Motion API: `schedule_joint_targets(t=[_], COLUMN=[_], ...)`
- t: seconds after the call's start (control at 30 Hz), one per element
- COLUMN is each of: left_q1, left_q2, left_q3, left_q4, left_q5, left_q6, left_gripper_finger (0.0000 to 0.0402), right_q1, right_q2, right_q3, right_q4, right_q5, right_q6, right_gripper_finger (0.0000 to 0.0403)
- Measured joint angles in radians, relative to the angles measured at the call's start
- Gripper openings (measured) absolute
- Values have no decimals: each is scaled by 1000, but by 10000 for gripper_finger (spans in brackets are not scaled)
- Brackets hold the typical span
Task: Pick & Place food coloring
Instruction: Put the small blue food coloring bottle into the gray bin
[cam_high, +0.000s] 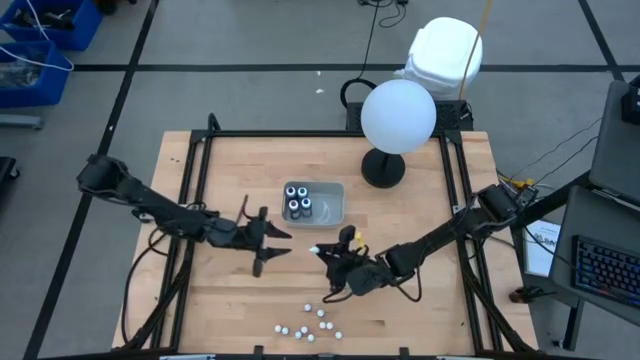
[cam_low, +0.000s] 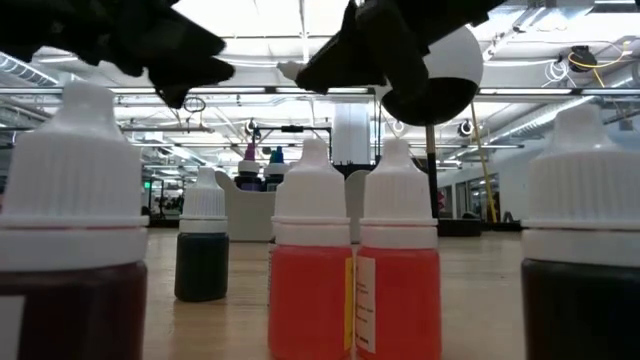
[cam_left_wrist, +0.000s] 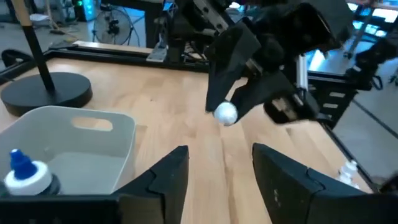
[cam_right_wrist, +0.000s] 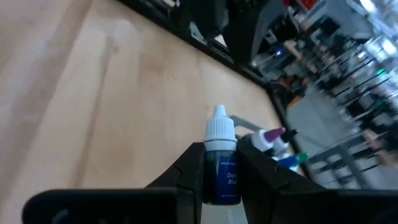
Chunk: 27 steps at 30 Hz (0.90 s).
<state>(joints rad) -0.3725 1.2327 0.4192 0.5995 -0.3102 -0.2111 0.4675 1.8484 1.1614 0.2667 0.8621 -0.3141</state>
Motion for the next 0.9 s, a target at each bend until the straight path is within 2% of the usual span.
schedule_joint_targets(t=[0.3,0.47,0.9], left_q1=[1,11,53], left_q2=[144,155,154], left_q3=[86,115,160], left_q4=[42,55,3], left_q5=[-10,-11,-14], left_q6=[-3,18,-10], left_gripper_finger=[184,184,184], right_q1=[-2,-2,-5], right_q2=[16,30,29], right_q3=[1,0,0], right_q4=[71,81,136], right_q5=[11,111,112], right_q6=[-163,-250,-336], right_gripper_finger=[64,64,67])
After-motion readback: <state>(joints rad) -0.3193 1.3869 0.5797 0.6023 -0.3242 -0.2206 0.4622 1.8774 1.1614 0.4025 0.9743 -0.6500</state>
